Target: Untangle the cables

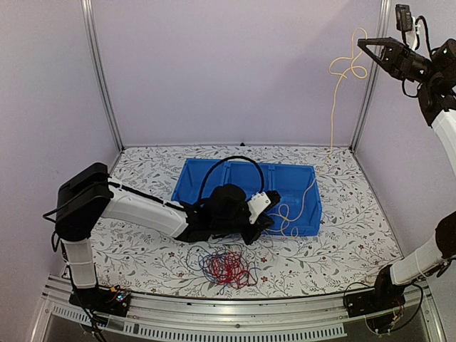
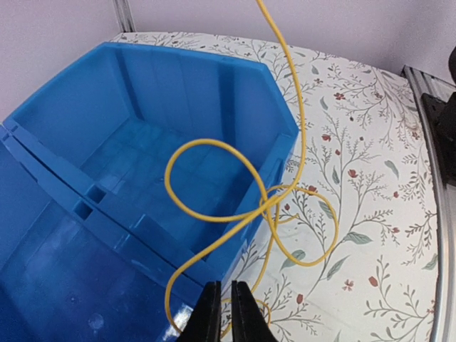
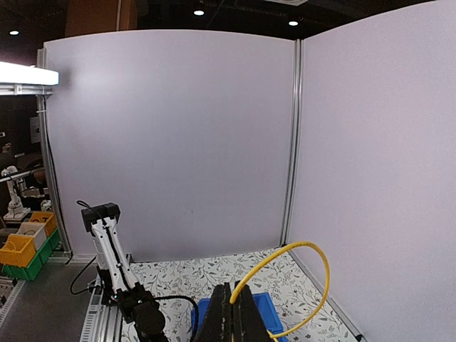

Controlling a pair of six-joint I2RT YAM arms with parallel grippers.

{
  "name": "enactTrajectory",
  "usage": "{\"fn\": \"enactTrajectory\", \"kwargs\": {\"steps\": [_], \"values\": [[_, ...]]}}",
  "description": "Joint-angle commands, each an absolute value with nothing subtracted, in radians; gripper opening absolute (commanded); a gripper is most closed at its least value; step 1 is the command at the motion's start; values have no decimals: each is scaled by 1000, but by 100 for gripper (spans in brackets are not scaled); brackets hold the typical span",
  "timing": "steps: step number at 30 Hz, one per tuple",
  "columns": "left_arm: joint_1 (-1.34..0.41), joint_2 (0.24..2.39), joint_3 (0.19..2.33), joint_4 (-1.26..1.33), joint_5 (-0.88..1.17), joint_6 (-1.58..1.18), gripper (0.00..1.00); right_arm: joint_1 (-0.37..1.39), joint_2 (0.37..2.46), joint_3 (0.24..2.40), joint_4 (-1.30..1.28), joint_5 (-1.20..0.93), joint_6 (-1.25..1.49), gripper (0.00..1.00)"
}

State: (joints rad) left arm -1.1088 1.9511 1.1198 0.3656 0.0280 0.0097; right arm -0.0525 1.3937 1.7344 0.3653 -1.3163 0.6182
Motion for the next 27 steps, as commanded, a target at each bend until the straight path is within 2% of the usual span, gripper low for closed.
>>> {"fn": "enactTrajectory", "kwargs": {"steps": [1, 9, 13, 16, 21, 27], "values": [[-1095, 1959, 1090, 421, -11, -8, 0, -48, 1365, 1759, 362, -1310, 633, 0], [-1095, 1882, 1004, 468, -74, -50, 2, -48, 1357, 1759, 356, -1304, 642, 0], [-1081, 1867, 1019, 402, -95, -104, 30, -48, 1347, 1764, 356, -1313, 649, 0], [-1075, 1891, 1053, 380, -85, -111, 40, -48, 1343, 1762, 356, -1310, 652, 0], [-1076, 1944, 1107, 368, -52, -101, 41, -48, 1334, 1755, 354, -1308, 655, 0], [-1074, 1992, 1155, 369, -13, -93, 27, -48, 1322, 1755, 352, -1312, 656, 0]]}}
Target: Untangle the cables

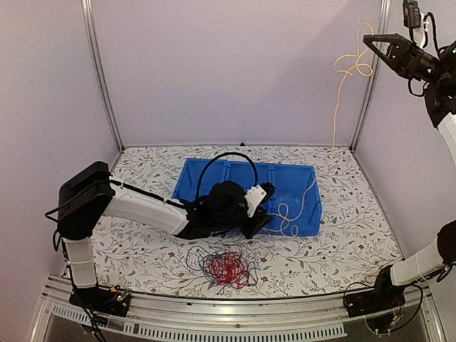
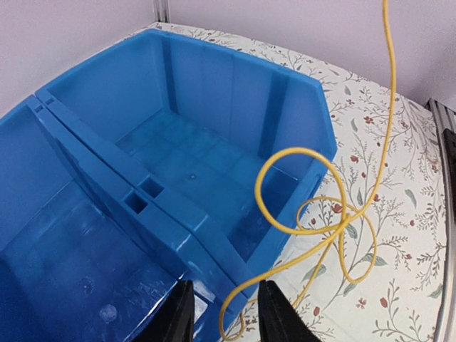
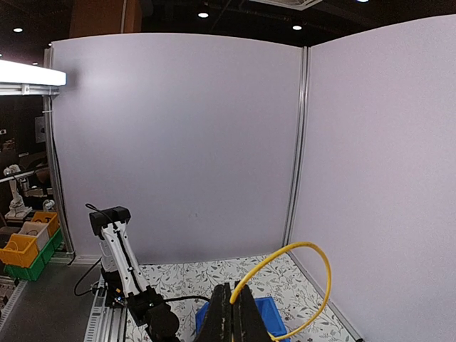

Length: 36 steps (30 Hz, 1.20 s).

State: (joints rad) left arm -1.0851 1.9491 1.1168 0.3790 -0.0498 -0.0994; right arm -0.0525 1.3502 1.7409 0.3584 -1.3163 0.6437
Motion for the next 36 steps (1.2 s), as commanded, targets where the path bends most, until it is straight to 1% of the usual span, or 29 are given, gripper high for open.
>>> {"fn": "enactTrajectory", "kwargs": {"steps": [1, 3, 5, 6, 10, 15, 18, 21, 25, 33, 36], "values": [[-1074, 1995, 1162, 366, -11, -92, 25, -48, 1321, 1756, 353, -1312, 656, 0], [-1075, 1997, 1164, 362, -8, -91, 16, -48, 1318, 1758, 352, -1312, 657, 0], [-1076, 1984, 1149, 367, -14, -94, 3, -48, 1318, 1757, 351, -1314, 658, 0], [-1076, 1971, 1134, 371, -21, -100, 0, -48, 1319, 1756, 351, -1314, 658, 0], [-1087, 1844, 1015, 354, -84, -169, 0, -105, 1332, 1791, 328, -1282, 645, 0], [-1098, 1631, 769, 202, -241, -372, 0, -245, 1379, 1967, 243, -1212, 591, 0], [-1105, 1507, 607, 157, -276, -506, 0, -275, 1409, 2037, 207, -1179, 574, 0], [-1122, 1414, 486, 143, -295, -622, 0, -281, 1432, 2063, 180, -1136, 558, 0], [-1140, 1377, 442, 86, -343, -688, 0, -287, 1453, 2072, 162, -1087, 544, 0], [-1167, 1437, 447, 43, -385, -698, 0, -287, 1451, 2089, 62, -1038, 410, 0], [-1193, 1424, 460, 36, -420, -694, 0, -287, 1439, 2073, 32, -1037, 378, 0]]}}
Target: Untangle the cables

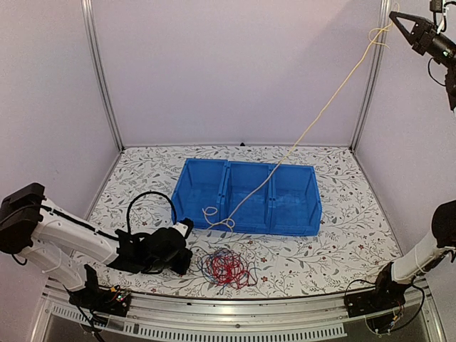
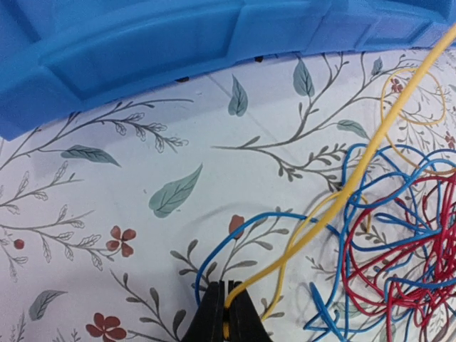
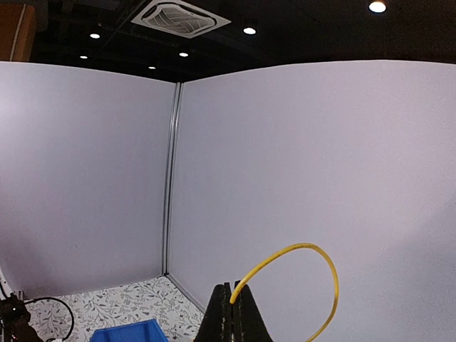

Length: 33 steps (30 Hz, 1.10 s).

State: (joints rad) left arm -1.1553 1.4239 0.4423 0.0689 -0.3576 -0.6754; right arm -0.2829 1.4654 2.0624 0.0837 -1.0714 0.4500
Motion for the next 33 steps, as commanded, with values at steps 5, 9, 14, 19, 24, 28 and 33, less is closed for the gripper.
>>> {"fn": "enactTrajectory", "kwargs": {"steps": [5, 9, 14, 19, 24, 28, 33], "values": [[-1238, 1344, 512, -44, -480, -624, 0, -282, 1397, 1925, 95, -1163, 422, 0], [-1299, 1245, 537, -59, -519, -545, 19, -217, 1334, 1812, 72, -1241, 394, 0], [-1326, 1162, 559, 86, -496, -425, 44, -111, 1272, 1726, 8, -1299, 329, 0], [-1332, 1228, 702, 85, -522, -310, 50, -66, 1255, 1720, 0, -1304, 315, 0], [-1335, 1335, 864, 285, -504, -74, 57, -7, 1259, 1722, 0, -1313, 322, 0], [-1310, 1519, 1060, 413, -468, 97, 65, 44, 1259, 1718, 17, -1308, 341, 0], [-1235, 1790, 1386, 390, -329, 75, 65, 83, 1245, 1701, 18, -1297, 347, 0]]}}
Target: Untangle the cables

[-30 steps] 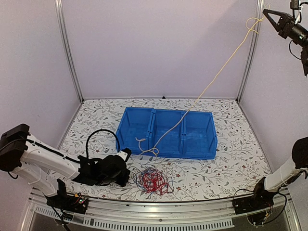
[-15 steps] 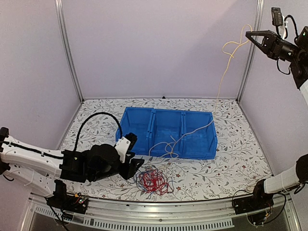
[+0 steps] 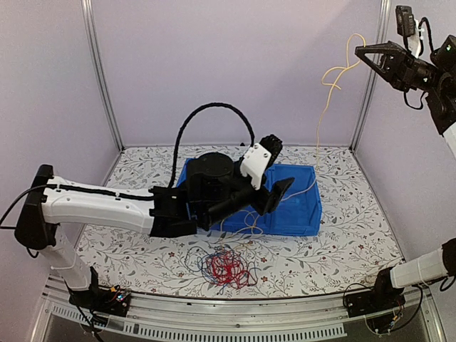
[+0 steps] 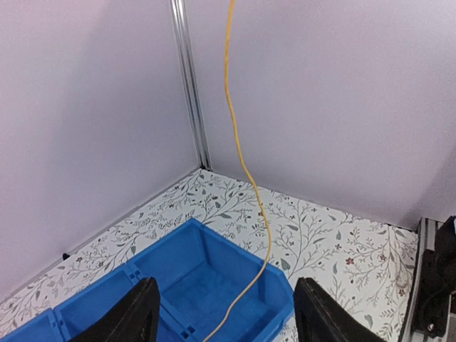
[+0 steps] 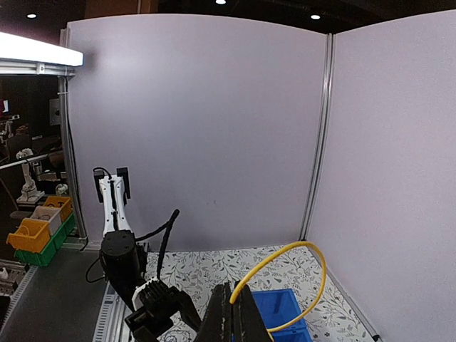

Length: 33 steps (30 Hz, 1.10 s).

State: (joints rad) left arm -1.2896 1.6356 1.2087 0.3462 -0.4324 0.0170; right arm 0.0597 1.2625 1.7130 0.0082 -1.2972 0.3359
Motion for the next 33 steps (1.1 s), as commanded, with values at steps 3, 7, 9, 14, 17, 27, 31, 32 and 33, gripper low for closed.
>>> {"fn": "enactTrajectory", "kwargs": {"steps": [3, 7, 9, 14, 17, 27, 31, 32, 33], "values": [[-1197, 1888, 1518, 353, -275, 28, 66, 87, 1232, 1700, 10, -1298, 348, 0], [-1157, 1989, 1607, 362, -106, -21, 65, 87, 1220, 1691, 3, -1296, 347, 0], [-1141, 2017, 1624, 385, -16, -38, 63, 87, 1217, 1684, 3, -1296, 348, 0], [-1128, 2066, 1636, 479, 95, -40, 62, 87, 1215, 1661, 6, -1292, 345, 0], [-1125, 2098, 1661, 502, 116, -37, 61, 86, 1216, 1651, 10, -1289, 346, 0], [-1110, 2128, 1662, 553, 183, -56, 28, 86, 1210, 1639, 16, -1272, 350, 0], [-1101, 2100, 1613, 575, 182, -73, 6, 87, 1206, 1625, 21, -1267, 348, 0], [-1099, 2085, 1599, 577, 181, -78, 2, 88, 1205, 1619, 21, -1266, 347, 0], [-1098, 2069, 1582, 577, 177, -80, 0, 87, 1202, 1611, 23, -1266, 343, 0]]}}
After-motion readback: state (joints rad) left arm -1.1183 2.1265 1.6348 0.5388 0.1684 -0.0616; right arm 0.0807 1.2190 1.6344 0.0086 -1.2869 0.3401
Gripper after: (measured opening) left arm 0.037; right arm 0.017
